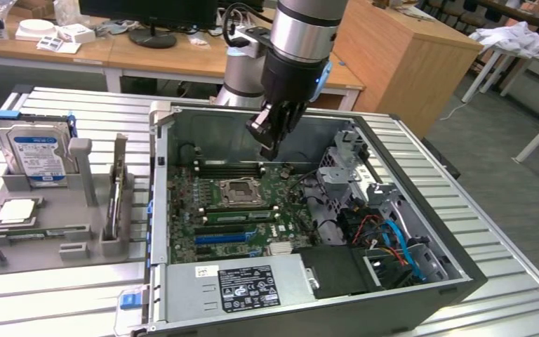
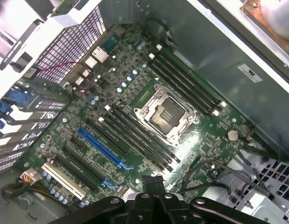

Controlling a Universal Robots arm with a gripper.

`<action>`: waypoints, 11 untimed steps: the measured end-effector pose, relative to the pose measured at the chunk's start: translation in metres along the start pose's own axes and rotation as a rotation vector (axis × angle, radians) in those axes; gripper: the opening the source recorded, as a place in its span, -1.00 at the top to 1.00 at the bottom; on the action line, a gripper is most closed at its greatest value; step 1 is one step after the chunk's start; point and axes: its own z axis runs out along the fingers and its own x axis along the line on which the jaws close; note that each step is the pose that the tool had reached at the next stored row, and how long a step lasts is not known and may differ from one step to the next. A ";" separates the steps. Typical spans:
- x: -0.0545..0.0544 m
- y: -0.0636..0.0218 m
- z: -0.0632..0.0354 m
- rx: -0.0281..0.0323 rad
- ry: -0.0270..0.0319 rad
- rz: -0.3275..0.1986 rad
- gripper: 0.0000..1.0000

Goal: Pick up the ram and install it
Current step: 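Press down the ram until it locks into place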

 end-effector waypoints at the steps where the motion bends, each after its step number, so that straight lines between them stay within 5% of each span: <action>1: 0.000 0.0000 0.0000 0.0001 0.0000 0.001 0.79; 11: 0.000 0.0000 0.0004 0.0077 -0.0035 0.147 0.79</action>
